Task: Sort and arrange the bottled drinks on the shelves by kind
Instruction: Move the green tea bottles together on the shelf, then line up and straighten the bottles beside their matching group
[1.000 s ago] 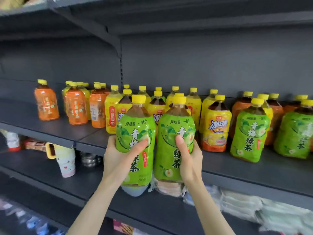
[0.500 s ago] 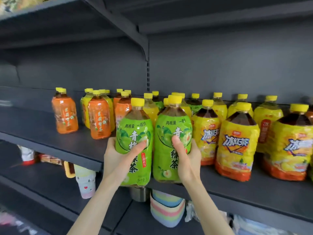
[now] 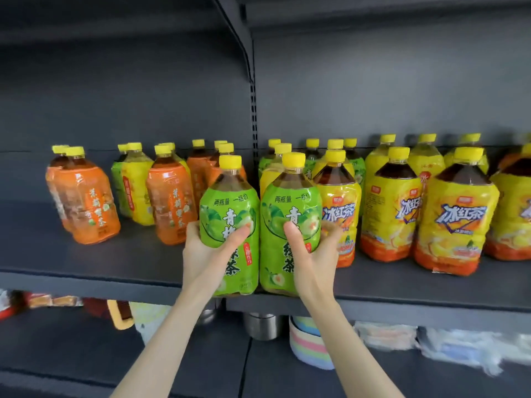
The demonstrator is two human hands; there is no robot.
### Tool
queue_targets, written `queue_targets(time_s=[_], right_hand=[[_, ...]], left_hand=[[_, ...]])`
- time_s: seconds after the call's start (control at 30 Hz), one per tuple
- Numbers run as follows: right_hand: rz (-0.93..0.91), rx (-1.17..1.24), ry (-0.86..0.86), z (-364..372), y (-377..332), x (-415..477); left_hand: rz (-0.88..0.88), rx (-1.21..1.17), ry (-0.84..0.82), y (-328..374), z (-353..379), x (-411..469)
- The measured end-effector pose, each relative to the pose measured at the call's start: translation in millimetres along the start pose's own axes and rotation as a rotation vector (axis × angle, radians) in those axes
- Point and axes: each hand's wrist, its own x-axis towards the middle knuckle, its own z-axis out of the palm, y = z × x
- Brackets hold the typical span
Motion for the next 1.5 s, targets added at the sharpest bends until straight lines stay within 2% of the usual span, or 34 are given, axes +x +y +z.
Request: queue_targets(time_s=[0.27, 0.33, 0.4, 0.47, 0.63, 0.87, 1.0, 1.07, 1.3, 1.5], right_hand=[[-0.083, -0.275, 0.093, 36, 12, 5], [-0.136, -0.431, 0.126, 40, 14, 6], [-0.22, -0.63, 0.232, 42, 15, 7], [-0.298, -0.732, 0.318, 46, 13, 7], [-0.289, -0.719, 0.307, 41, 7, 8], [-0.256, -0.825, 0.152, 21, 3, -1], [-0.252, -0.846, 0.065, -9, -7, -5], [-0.246, -0.824, 0.067, -30, -13, -2], [-0.219, -0.786, 0.105, -108, -28, 24], [-0.175, -0.715, 0.021, -158, -20, 54]], left_hand=[[-0.023, -0.024, -0.137, -19, -8, 39], [-0.011, 0.072, -0.147, -27, -7, 49], [0.024, 0.197, -0.138, -33, -8, 55], [0.04, 0.204, -0.123, -36, -8, 58], [0.097, 0.209, -0.071, -35, -1, 53], [0.139, 0.29, -0.163, -43, -7, 18], [0.299, 0.351, -0.005, -55, -7, -9], [0.373, 0.322, 0.015, -53, 0, -22], [0.403, 0.141, -0.126, -15, 69, -55], [0.316, 0.183, -0.063, -5, 141, -79]])
